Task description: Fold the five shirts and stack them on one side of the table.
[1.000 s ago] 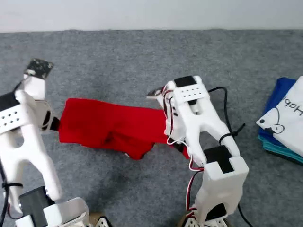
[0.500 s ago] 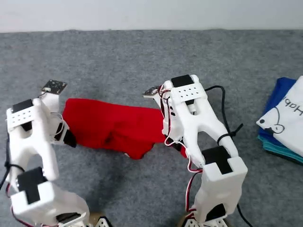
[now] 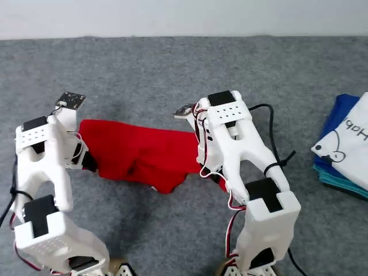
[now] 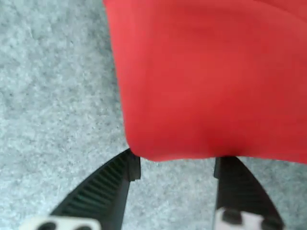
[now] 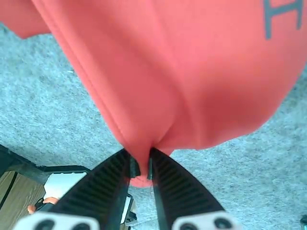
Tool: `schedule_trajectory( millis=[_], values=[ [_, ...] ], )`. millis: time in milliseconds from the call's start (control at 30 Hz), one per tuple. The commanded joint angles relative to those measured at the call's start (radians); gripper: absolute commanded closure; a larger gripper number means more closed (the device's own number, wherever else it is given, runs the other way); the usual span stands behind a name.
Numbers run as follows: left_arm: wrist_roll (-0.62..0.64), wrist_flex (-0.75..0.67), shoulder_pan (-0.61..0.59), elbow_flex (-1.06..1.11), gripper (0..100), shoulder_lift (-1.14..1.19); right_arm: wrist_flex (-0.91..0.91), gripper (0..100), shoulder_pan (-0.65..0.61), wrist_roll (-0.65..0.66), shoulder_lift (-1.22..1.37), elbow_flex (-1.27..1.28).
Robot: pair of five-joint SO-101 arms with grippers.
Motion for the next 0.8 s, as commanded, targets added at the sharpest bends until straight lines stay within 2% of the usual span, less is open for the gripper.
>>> schedule_trajectory(
  millis=[0,133,333,500,667,767],
  values=[
    [0.009,-0.02,0.017,-0.031,76,-0.003,0.044,98.8,-0.004,-0.009,-0.065,-0.041],
    [0.009,-0.029,0.034,-0.03,80,-0.002,0.044,98.8,-0.002,-0.009,-0.065,-0.041],
    [0.008,-0.028,0.054,-0.039,82,0.063,0.044,98.8,-0.001,-0.009,-0.065,-0.041],
    [0.006,-0.018,0.049,-0.096,91,0.164,0.044,98.8,-0.001,-0.009,-0.065,-0.041],
    [0.005,0.074,0.054,-0.168,98,0.147,0.044,98.8,0.001,-0.006,-0.076,-0.041],
    [0.005,0.129,0.054,-0.2,99,0.086,0.044,98.8,0.001,-0.005,-0.111,-0.043]
  ],
)
